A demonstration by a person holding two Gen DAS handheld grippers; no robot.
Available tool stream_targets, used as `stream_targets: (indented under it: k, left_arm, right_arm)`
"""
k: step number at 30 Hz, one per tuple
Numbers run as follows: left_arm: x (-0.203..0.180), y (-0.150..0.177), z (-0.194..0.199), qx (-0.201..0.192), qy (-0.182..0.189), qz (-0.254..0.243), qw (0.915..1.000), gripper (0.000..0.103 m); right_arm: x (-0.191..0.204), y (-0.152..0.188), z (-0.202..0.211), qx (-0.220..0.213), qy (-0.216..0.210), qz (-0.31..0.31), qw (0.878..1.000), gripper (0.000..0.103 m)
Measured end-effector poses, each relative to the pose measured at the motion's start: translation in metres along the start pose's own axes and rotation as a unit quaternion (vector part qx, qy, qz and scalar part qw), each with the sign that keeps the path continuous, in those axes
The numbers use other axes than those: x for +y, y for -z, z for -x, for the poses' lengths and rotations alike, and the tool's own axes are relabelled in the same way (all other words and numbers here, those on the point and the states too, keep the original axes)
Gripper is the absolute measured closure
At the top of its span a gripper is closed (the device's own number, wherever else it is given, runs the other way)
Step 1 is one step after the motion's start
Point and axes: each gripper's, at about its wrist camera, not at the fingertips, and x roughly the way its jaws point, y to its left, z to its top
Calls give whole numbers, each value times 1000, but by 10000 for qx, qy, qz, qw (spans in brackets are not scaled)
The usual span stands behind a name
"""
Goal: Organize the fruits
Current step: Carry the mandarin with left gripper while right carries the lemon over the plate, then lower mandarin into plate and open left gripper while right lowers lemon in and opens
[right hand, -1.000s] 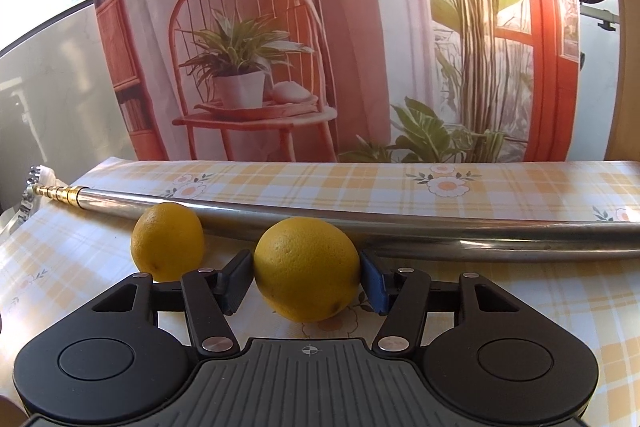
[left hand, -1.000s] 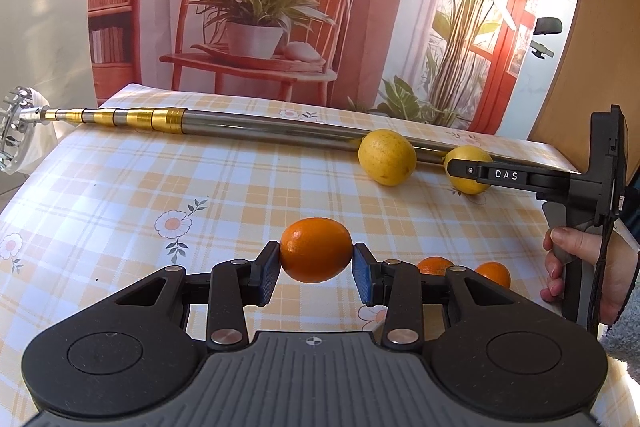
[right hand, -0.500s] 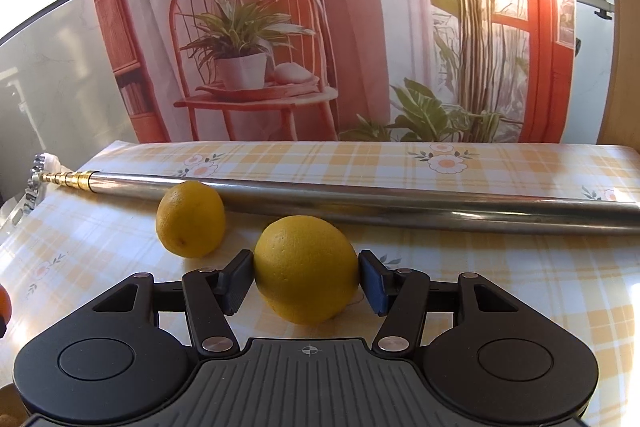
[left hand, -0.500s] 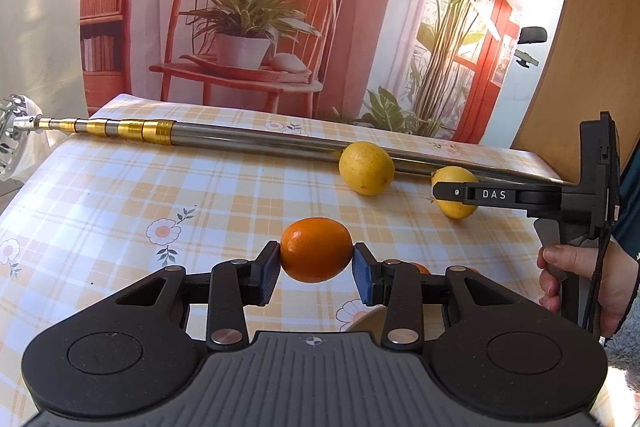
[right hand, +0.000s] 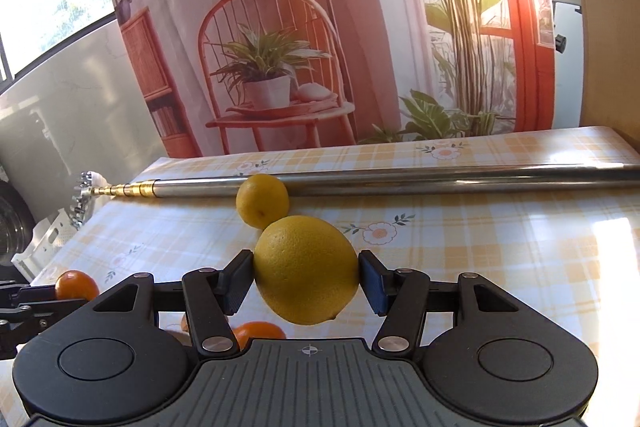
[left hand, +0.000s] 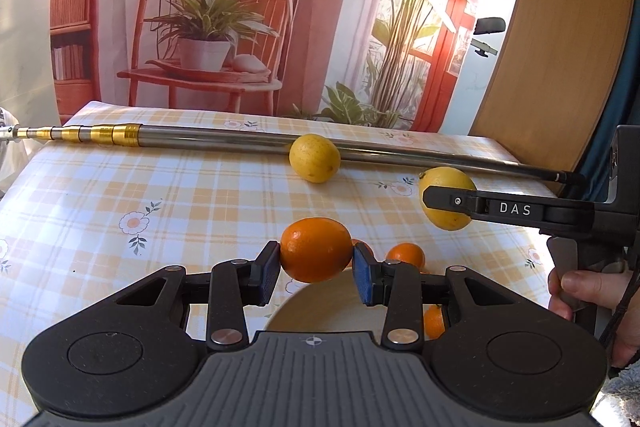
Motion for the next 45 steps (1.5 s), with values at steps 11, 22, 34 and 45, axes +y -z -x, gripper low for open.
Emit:
stream_targets:
  k: [11,22,34,45]
  left_arm:
    - [-9,18,16,209,51,-142,9997,62]
    - [-7,27,19,402,68,-190,9990,62]
    - [-17,33,16,636,414,-316,9966,62]
    - [-7,21,7,602,434,-234,9970,62]
  right_arm:
    - [18,33,56,-292,-104,-211,9993,50]
    - [34,49,75,-289,-233,7,9993,50]
    - [33,49,79,-294,-312,-9,9991,50]
    - [38,48,82,-269,-327,44,9991,50]
